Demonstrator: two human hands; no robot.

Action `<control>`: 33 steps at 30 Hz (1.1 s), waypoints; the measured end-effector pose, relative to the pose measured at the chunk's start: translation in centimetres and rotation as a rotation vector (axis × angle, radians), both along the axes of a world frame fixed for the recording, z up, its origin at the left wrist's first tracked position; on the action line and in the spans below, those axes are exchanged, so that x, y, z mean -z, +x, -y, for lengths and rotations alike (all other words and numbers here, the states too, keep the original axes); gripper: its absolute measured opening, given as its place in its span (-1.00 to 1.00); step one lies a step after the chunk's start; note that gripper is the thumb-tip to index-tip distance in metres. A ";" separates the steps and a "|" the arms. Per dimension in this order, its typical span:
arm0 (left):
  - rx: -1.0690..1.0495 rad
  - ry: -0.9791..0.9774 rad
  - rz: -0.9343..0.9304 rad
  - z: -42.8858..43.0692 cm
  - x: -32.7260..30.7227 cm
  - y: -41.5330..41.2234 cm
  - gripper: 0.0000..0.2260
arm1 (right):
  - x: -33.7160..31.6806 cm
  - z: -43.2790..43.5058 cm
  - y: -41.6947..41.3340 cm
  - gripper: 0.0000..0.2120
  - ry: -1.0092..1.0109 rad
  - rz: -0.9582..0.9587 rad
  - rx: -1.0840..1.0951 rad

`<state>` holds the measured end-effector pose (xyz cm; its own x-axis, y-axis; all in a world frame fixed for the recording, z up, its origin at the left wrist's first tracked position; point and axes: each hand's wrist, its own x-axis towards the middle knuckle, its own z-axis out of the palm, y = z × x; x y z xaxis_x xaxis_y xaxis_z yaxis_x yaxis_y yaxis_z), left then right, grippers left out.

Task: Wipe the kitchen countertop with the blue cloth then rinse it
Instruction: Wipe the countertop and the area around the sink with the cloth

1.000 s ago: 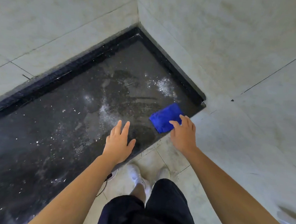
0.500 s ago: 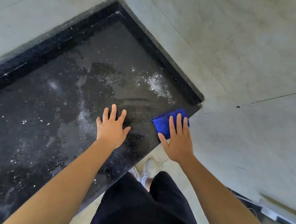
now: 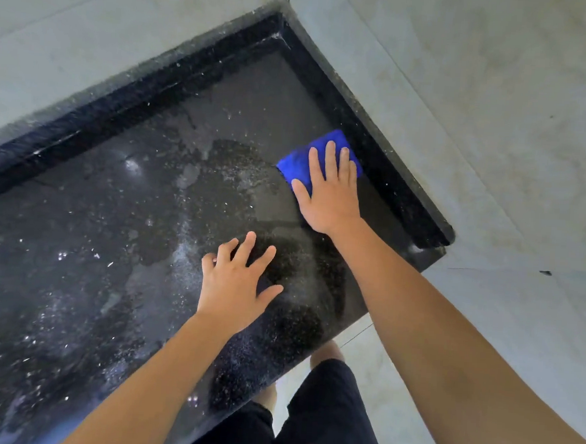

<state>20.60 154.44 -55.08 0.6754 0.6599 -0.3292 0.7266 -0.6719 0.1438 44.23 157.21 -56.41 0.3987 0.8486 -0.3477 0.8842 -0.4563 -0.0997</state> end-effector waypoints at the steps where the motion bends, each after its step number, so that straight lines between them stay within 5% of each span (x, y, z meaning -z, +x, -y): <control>1: -0.032 0.036 0.134 -0.5 0.5 -0.3 -0.56 | 0.2 -0.7 -0.3 -0.32 0.016 0.009 -0.043; 5: -0.323 0.123 0.477 -3.3 0.8 -0.5 -0.79 | 0.5 5.1 0.1 -0.36 0.075 -0.003 -0.322; 12: -0.287 0.076 0.237 -6.0 2.4 1.9 -0.57 | -0.7 17.1 5.1 -0.35 -0.011 0.018 -0.276; 24: -0.206 0.039 0.074 -6.1 2.3 1.1 -0.47 | 0.1 -8.0 2.4 -0.33 0.011 -0.002 -0.187; 29: -0.230 0.019 0.099 -5.7 2.9 1.1 -0.47 | 0.1 3.6 2.4 -0.37 0.082 -0.002 -0.375; 33: -0.231 -0.008 0.090 -5.7 2.8 1.3 -0.48 | -0.7 13.9 3.5 -0.36 -0.026 -0.025 -0.309</control>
